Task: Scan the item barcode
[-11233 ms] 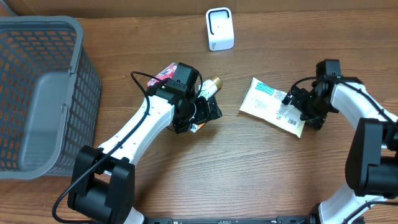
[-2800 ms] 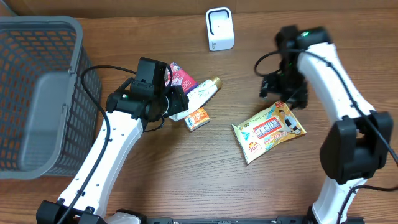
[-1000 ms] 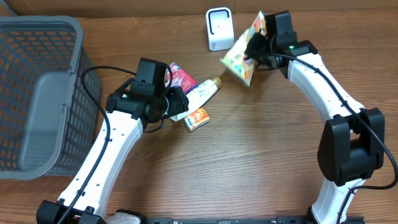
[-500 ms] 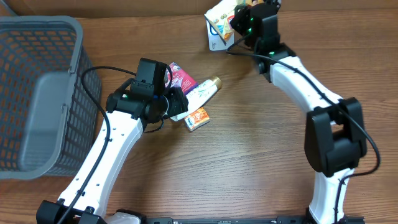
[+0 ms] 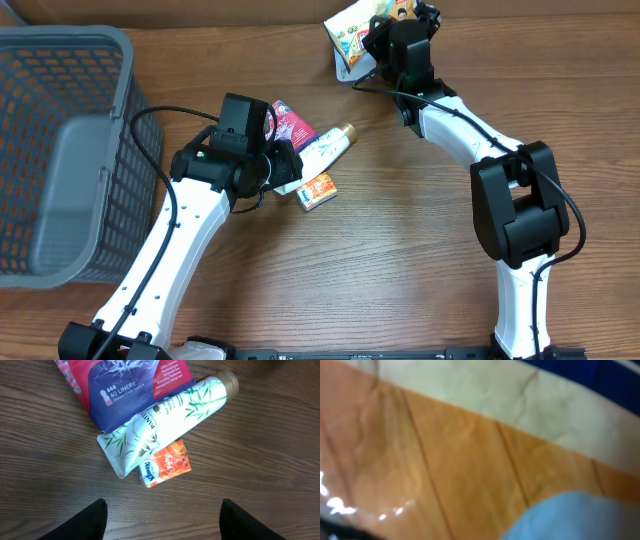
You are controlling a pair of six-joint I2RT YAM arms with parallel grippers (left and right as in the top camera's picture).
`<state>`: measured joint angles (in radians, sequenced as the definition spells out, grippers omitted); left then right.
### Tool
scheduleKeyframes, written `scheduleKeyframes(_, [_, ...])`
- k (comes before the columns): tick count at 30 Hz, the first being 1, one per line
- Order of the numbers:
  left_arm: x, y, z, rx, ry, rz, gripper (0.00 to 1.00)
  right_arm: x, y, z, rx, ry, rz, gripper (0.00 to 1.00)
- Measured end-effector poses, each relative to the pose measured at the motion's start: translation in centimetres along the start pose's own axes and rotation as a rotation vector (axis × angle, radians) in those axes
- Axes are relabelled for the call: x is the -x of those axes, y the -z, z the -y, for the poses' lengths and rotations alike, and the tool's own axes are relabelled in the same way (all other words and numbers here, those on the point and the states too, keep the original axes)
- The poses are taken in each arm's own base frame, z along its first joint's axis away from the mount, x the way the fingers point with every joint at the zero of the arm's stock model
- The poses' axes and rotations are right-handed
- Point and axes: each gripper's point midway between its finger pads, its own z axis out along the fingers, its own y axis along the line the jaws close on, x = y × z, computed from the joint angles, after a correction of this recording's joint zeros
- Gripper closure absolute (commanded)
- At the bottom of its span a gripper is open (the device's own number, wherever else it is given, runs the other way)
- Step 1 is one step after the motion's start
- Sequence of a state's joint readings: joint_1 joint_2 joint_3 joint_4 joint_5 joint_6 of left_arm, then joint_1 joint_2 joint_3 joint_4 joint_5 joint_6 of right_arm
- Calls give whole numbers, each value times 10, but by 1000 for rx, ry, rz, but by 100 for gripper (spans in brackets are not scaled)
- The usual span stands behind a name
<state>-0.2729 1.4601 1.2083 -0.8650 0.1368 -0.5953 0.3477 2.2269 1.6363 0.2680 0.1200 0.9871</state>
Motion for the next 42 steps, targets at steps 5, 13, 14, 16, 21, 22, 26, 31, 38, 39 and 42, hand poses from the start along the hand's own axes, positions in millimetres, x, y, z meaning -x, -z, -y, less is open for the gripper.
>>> scheduleKeyframes(5, [0, 0, 0, 0, 0, 0, 36, 1, 0, -1, 2, 1, 2, 96])
scheduleKeyframes(13, [0, 0, 0, 0, 0, 0, 36, 21, 0, -8, -18, 141, 89, 96])
scheduleKeyframes(14, [0, 0, 0, 0, 0, 0, 36, 23, 0, -7, -27, 169, 101, 96])
scheduleKeyframes(16, [0, 0, 0, 0, 0, 0, 36, 26, 1, -4, -44, 232, 115, 96])
scheduleKeyframes(21, [0, 0, 0, -1, 0, 1, 35, 25, 1, 4, -89, 357, 110, 96])
scheduleKeyframes(22, [0, 0, 0, -1, 0, 1, 36, 25, 1, 5, -91, 370, 109, 96])
scheduleKeyframes(26, [1, 0, 1, -2, -1, 3, 35, 24, 0, 3, -86, 399, 109, 96])
scheduleKeyframes(31, [1, 0, 1, -2, -1, 3, 36, 25, 1, 7, -102, 416, 98, 96])
scheduleKeyframes(38, [1, 0, 0, -1, 0, 2, 35, 98, 42, 19, -231, 396, 93, 96])
scheduleKeyframes(39, [1, 0, 1, -2, -1, 3, 35, 126, 58, 27, -278, 371, 111, 96])
scheduleKeyframes(42, [1, 0, 0, -2, 0, 3, 35, 218, 120, 57, -419, 272, 205, 96])
